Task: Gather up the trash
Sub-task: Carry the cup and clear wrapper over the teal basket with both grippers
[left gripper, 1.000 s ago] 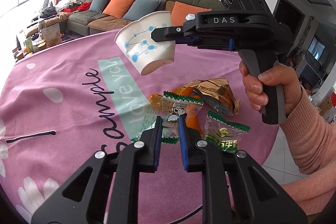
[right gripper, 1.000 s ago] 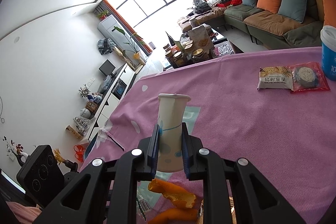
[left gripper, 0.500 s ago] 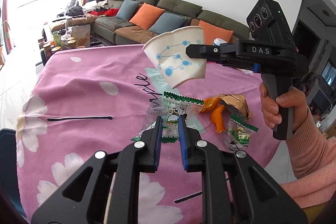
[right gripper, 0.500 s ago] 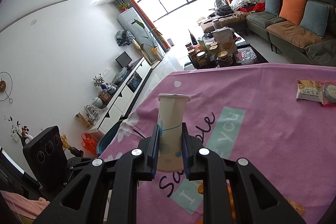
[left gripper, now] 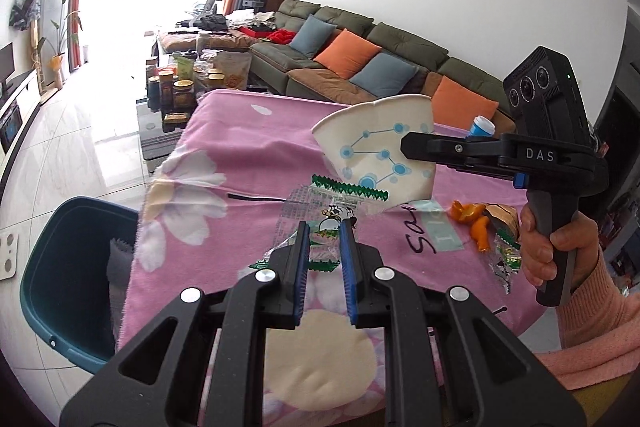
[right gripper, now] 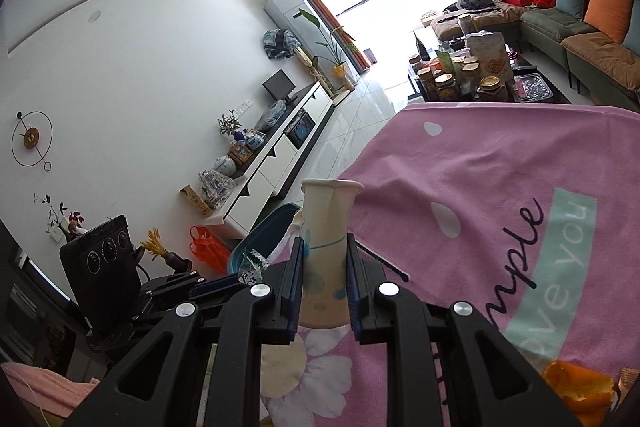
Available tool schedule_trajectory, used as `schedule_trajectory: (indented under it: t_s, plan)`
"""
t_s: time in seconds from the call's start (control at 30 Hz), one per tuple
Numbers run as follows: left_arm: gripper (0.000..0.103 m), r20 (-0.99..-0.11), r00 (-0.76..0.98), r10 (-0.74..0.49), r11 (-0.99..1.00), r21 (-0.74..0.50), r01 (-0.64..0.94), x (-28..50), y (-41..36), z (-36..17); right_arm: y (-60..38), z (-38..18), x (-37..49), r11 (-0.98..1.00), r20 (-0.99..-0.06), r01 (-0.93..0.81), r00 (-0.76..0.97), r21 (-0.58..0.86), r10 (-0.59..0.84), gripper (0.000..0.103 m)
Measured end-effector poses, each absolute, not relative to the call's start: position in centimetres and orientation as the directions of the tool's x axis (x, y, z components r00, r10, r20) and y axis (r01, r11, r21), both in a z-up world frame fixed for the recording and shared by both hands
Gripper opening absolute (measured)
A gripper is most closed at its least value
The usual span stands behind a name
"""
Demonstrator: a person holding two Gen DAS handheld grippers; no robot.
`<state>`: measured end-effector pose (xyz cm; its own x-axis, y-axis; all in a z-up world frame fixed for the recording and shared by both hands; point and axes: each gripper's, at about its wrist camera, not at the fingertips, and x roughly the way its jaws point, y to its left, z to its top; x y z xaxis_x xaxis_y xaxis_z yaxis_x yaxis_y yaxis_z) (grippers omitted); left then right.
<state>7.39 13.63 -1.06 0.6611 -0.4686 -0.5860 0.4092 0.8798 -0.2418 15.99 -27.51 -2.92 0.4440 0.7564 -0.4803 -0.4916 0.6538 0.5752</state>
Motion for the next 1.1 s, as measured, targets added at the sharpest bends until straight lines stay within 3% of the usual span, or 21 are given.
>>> schedule_trajectory:
  t_s: [0.5,1.1]
  plan:
    - [0.016,-0.590,0.763,-0.266,0.960,-0.236,0.152,6.8,25.3,-1.1,-17.9,-2.9,17.5,0.576,-0.478,-0.564,0.329,0.592,0.814,0.018]
    - [0.016,-0.653,0.741,-0.155,0.971,-0.239,-0.008,7.8,32.3,-3.8,-8.9,-3.4,19.2,0.555,-0.543,-0.620,0.237,0.554,0.806,0.018]
